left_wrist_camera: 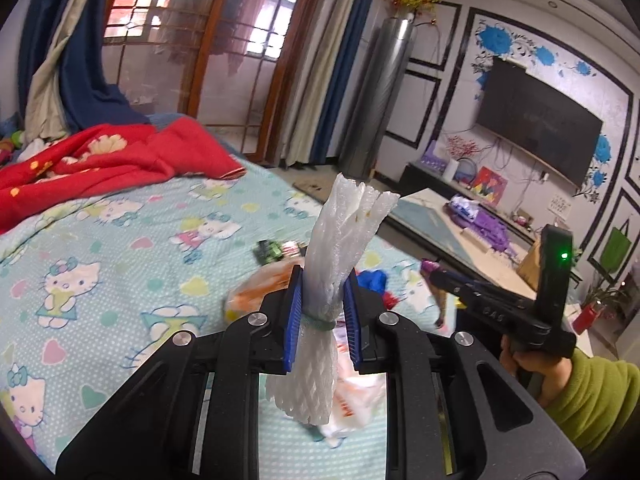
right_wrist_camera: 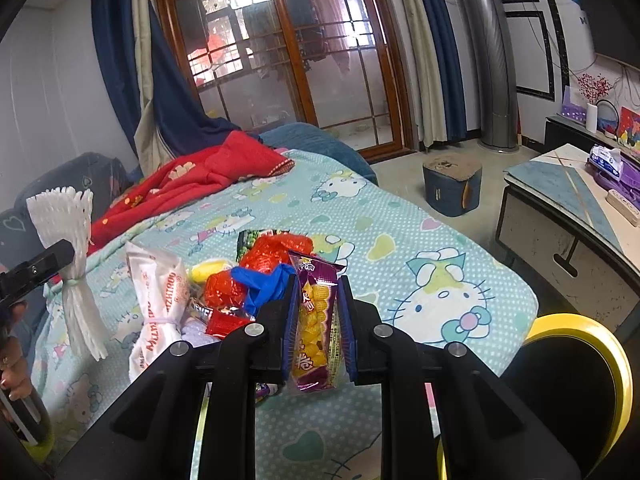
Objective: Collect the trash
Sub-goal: 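Carry both items over the yellow bin and open both grippers to drop them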
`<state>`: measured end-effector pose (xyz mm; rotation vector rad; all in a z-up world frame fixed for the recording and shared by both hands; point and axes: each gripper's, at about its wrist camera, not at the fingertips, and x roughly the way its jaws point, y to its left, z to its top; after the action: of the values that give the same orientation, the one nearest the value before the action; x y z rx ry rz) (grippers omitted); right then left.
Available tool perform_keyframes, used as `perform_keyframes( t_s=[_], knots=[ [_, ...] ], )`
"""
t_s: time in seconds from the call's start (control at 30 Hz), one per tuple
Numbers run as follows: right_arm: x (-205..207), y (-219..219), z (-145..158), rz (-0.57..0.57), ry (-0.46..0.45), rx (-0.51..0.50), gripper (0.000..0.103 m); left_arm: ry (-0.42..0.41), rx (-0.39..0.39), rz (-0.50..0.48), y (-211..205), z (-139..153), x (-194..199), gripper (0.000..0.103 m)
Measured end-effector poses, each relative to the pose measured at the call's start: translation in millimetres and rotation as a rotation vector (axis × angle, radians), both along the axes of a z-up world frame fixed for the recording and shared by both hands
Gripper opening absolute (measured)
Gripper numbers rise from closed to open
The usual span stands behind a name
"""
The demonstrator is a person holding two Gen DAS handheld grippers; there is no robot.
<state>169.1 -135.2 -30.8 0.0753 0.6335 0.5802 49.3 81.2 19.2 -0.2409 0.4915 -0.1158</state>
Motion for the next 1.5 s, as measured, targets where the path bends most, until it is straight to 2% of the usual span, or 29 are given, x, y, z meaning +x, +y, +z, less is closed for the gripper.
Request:
perform_keyframes(
  t_s=[0.33,0.83,1.17,1.5],
  knots=[
    [-1,-35,11,-0.042,0.016,0.059,0.018,-0.015,0.005,-0.102,-47,4,13,0.013],
    [-2,-108,23,-0.182,-0.022,0.096,0.018,-0.004,0.028,-0.235,-118,-3,43,0.013],
    [-1,-154,11,-0.253,0.026,0.097,0.018,0.019,0.032,-0.324,-162,-13,63,0.014],
    [-3,-192,-5,-0.344,0.068,0.077,0.018,0.087,0.062,-0.431,-214,-40,81,0.014]
  ],
)
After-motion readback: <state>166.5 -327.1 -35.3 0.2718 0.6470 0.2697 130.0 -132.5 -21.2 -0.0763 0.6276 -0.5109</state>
